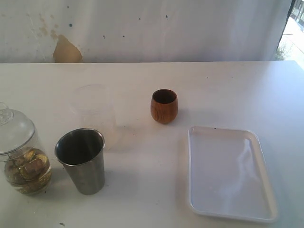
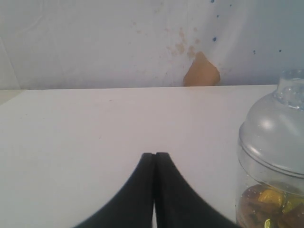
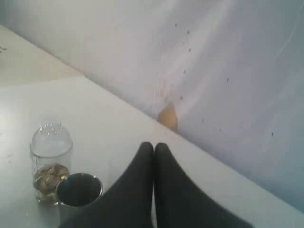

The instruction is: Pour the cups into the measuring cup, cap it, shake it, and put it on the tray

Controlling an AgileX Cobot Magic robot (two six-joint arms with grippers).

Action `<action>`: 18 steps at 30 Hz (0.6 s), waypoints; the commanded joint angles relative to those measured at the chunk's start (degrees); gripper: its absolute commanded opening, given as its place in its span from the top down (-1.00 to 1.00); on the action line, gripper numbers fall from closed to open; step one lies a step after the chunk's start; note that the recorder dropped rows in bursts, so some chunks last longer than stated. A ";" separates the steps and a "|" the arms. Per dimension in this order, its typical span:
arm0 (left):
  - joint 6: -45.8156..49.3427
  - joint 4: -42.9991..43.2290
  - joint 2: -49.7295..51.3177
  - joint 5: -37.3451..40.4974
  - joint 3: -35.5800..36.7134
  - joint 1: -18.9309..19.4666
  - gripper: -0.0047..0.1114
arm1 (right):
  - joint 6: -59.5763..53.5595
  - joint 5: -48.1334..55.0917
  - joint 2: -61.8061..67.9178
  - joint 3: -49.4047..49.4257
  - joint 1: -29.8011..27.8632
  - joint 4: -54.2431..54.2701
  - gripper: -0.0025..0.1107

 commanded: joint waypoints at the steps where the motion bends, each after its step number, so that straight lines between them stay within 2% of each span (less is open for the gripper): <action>1: 0.10 -0.11 -0.21 -0.65 0.31 -0.21 0.92 | 0.17 -17.59 -7.65 9.61 -9.92 -1.91 0.96; 9: 0.10 -0.11 -0.21 -0.65 0.31 -0.21 0.92 | 1.74 -38.55 -16.97 21.39 -28.04 -1.63 0.96; 15: 0.10 -0.11 -0.21 -0.65 0.31 -0.21 0.92 | 1.67 -43.53 -20.64 26.38 -35.33 1.35 0.96; 18: 0.10 -0.11 -0.21 -0.65 0.31 -0.21 0.92 | -2.80 -44.46 -22.40 29.16 -37.78 8.37 0.96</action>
